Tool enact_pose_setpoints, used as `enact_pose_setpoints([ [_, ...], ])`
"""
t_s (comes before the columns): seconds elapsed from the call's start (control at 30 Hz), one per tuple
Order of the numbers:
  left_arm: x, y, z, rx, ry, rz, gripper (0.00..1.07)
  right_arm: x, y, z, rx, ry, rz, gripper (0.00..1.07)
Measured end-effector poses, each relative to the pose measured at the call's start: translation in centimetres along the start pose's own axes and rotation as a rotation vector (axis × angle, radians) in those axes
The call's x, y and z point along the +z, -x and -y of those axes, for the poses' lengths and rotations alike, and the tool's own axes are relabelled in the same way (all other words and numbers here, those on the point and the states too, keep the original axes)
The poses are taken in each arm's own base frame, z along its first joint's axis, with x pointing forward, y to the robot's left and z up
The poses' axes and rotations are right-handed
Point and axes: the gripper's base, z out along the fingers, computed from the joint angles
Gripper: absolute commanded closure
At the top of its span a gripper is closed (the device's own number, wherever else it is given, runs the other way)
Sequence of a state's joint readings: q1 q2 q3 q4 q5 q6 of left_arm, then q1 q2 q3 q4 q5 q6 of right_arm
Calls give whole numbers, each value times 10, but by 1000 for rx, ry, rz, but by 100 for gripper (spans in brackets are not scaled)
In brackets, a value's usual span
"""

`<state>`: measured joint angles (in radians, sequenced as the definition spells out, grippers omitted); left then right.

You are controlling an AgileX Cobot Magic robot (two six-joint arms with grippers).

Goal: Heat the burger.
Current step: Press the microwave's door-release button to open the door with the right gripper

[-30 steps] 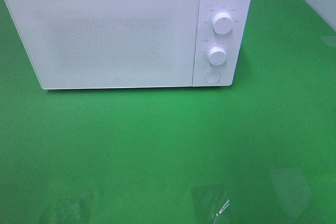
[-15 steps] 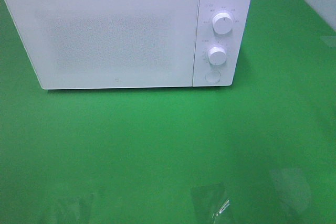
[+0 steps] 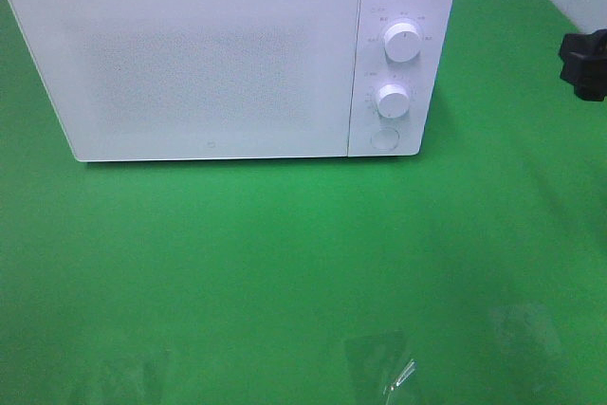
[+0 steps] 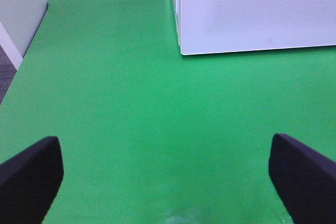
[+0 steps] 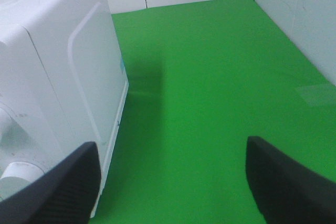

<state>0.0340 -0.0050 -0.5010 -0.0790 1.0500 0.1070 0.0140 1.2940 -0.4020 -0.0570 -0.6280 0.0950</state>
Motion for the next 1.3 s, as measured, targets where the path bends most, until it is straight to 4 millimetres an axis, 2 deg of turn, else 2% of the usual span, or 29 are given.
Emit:
enact_pose_setpoints([
  [0.1, 0, 0, 0, 0, 0, 0, 7, 4, -5, 0, 0, 0, -13, 32],
  [0.13, 0, 0, 0, 0, 0, 0, 7, 6, -12, 1, 0, 1, -25, 32],
  [0.4, 0, 0, 0, 0, 0, 0, 7, 3, -37, -5, 59, -13, -38, 32],
  [0.5, 0, 0, 0, 0, 0, 0, 7, 3, -45, -24, 112, 21, -36, 33],
  [0.53, 0, 0, 0, 0, 0, 0, 7, 3, -45, -24, 112, 21, -36, 33],
  [0.57, 0, 0, 0, 0, 0, 0, 7, 3, -48, -35, 146, 40, -39, 34],
  [0.6, 0, 0, 0, 0, 0, 0, 7, 3, -48, -35, 146, 40, -39, 34],
  [0.63, 0, 0, 0, 0, 0, 0, 7, 3, -52, -46, 191, 58, -45, 35],
  [0.73, 0, 0, 0, 0, 0, 0, 7, 3, -57, -56, 219, 71, -52, 35],
  [0.77, 0, 0, 0, 0, 0, 0, 7, 2, -63, -68, 236, 86, -64, 35],
  [0.8, 0, 0, 0, 0, 0, 0, 7, 2, -63, -68, 236, 86, -64, 35],
  [0.87, 0, 0, 0, 0, 0, 0, 7, -1, -73, -84, 280, 83, -73, 35],
  [0.93, 0, 0, 0, 0, 0, 0, 7, -1, -73, -84, 280, 83, -73, 35],
  [1.0, 0, 0, 0, 0, 0, 0, 7, -6, -79, -97, 415, 79, -71, 38],
  [1.03, 0, 0, 0, 0, 0, 0, 7, -6, -79, -97, 415, 79, -71, 38],
  [1.07, 0, 0, 0, 0, 0, 0, 7, -9, -80, -102, 512, 81, -74, 44],
  [1.1, 0, 0, 0, 0, 0, 0, 7, -9, -80, -102, 512, 81, -74, 44],
  [1.13, 0, 0, 0, 0, 0, 0, 7, -10, -79, -105, 632, 83, -78, 46],
  [1.17, 0, 0, 0, 0, 0, 0, 7, -10, -79, -105, 632, 83, -78, 46],
  [1.2, 0, 0, 0, 0, 0, 0, 7, -10, -79, -106, 697, 88, -80, 53],
  [1.23, 0, 0, 0, 0, 0, 0, 7, -10, -79, -106, 697, 88, -80, 53],
  [1.27, 0, 0, 0, 0, 0, 0, 7, -10, -78, -107, 822, 92, -87, 62],
  [1.3, 0, 0, 0, 0, 0, 0, 7, -10, -78, -107, 822, 92, -87, 62],
])
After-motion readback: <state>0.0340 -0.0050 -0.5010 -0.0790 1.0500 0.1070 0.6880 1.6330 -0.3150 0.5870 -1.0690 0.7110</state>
